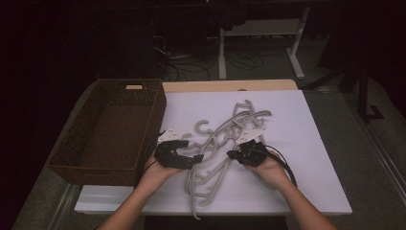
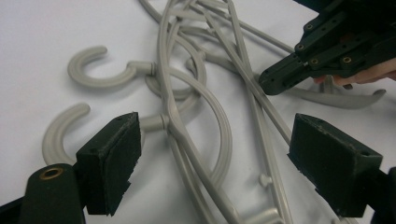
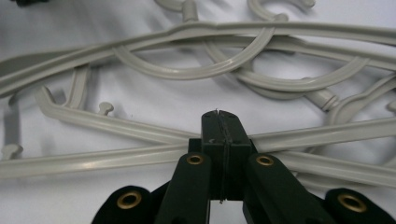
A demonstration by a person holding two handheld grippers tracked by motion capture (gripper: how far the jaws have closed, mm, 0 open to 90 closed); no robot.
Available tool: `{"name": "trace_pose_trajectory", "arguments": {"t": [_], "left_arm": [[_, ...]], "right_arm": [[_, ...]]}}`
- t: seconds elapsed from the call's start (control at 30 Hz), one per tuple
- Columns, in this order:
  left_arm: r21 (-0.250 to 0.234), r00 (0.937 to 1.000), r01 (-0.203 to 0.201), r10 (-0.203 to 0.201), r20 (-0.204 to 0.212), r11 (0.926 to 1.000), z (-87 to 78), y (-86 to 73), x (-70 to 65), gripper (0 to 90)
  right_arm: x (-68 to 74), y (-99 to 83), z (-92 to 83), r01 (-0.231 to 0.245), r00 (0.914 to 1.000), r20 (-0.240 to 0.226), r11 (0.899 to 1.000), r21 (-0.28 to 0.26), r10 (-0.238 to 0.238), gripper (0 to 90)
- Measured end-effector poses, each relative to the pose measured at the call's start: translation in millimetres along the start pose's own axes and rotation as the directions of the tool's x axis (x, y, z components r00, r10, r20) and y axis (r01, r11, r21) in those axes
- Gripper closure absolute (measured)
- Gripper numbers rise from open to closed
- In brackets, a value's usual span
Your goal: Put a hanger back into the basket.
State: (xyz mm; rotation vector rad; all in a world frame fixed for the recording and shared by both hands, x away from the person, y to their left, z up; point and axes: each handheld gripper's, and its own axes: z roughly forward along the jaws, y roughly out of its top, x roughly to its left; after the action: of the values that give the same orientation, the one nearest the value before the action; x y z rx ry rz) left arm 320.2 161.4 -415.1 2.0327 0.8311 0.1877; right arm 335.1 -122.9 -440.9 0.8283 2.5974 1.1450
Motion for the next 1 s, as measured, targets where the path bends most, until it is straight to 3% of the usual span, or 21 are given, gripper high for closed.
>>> {"name": "trace_pose_trajectory", "arguments": {"t": [0.1,0.3,0.73,0.9,1.0], "left_arm": [[0.017,1.0000,-0.004,0.004,0.000,0.9998,2.3,-2.8,-1.3,16.7],[0.111,0.9997,-0.023,0.023,0.000,0.9936,15.9,-9.5,-5.8,19.0],[0.180,0.9965,-0.079,0.083,-0.013,0.9805,42.2,-8.6,-6.3,30.9],[0.245,0.9841,-0.127,0.153,-0.091,0.9613,53.8,-12.1,-8.4,35.0],[0.244,0.9819,-0.125,0.155,-0.109,0.9618,51.7,-10.5,-7.5,44.7]], "right_arm": [[1.2,-0.1,1.8,0.005,1.0000,0.002,1.000,0.001,-0.005,88.8],[3.8,-0.1,4.0,0.013,0.9998,0.016,1.000,0.005,-0.013,89.0],[4.0,0.3,5.5,0.000,0.9998,0.020,1.000,0.002,-0.001,89.0],[4.1,0.1,5.3,0.001,0.9998,0.021,1.000,0.002,-0.001,89.0],[4.4,-0.1,5.3,0.005,0.9997,0.023,1.000,-0.001,-0.005,89.0]]}}
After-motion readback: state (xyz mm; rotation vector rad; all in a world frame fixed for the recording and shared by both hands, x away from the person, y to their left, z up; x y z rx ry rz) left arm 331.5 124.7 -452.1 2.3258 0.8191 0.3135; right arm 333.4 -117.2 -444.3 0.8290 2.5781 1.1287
